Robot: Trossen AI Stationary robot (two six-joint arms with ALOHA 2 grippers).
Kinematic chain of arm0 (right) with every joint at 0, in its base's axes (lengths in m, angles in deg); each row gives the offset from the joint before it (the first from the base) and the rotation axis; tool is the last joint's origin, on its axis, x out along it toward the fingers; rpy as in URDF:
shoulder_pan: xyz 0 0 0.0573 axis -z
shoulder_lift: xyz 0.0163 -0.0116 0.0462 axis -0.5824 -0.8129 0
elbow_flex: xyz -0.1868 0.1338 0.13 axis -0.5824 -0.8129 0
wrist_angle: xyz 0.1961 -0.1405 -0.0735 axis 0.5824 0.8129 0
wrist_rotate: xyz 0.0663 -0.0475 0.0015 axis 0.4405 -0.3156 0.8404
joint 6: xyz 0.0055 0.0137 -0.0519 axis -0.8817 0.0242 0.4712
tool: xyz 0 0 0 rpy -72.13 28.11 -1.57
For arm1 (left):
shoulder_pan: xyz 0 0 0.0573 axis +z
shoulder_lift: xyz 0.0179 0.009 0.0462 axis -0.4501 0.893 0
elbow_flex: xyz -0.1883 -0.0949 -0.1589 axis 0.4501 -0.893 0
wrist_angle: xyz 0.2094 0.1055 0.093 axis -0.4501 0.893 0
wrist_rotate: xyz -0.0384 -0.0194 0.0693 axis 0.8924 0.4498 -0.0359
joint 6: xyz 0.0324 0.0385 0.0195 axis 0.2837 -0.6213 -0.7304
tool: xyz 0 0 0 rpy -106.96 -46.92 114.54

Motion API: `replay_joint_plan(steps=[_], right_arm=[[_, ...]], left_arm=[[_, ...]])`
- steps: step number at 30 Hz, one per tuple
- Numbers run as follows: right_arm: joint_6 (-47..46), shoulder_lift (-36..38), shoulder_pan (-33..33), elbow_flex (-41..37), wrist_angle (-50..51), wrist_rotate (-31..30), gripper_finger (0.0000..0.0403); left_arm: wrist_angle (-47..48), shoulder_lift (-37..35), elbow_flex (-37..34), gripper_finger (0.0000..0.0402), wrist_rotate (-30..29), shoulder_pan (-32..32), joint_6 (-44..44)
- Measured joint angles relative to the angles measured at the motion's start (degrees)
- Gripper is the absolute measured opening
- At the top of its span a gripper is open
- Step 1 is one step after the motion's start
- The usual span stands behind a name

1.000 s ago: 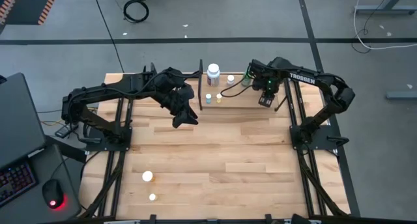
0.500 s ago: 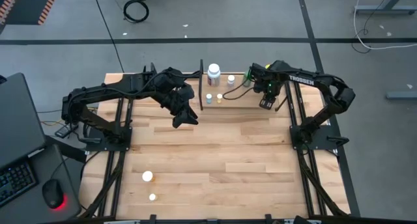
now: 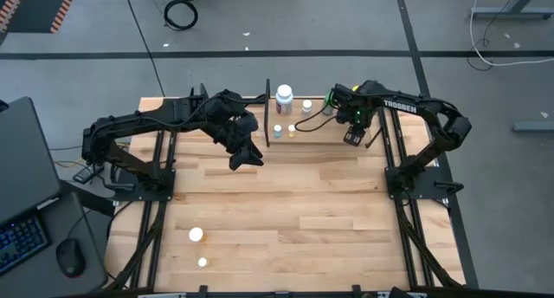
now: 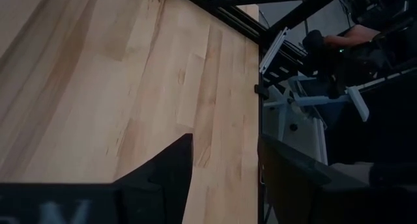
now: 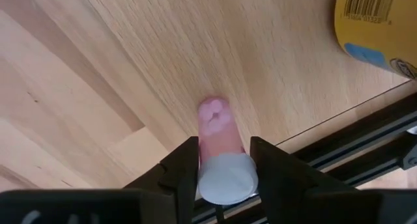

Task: Pick and place medicine bottles onto shelf by color
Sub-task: Put the pink pill bottle on the shelf, then put the orange pill bottle on the shelf

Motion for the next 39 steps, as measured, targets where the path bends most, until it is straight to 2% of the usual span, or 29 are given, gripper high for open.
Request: replay_joint_plan(steps=[16,27,39], right_arm=[[-0.6,0.16,-0.07,0.76,1.47,0.25,0.0152],[-0.67,0.23,-0.07,10.12,4.41,1.03,0.0209],[-2.79,0.23,-3.0,18.54,9.38,2.83,0.0215]], left_arm=[[0.02,0.0,0.0,0.0182,0.0,0.0,0.0],[0.04,0.0,0.0,0.0183,0.0,0.0,-0.02],[0.04,0.0,0.0,0.0178,0.0,0.0,-0.02]])
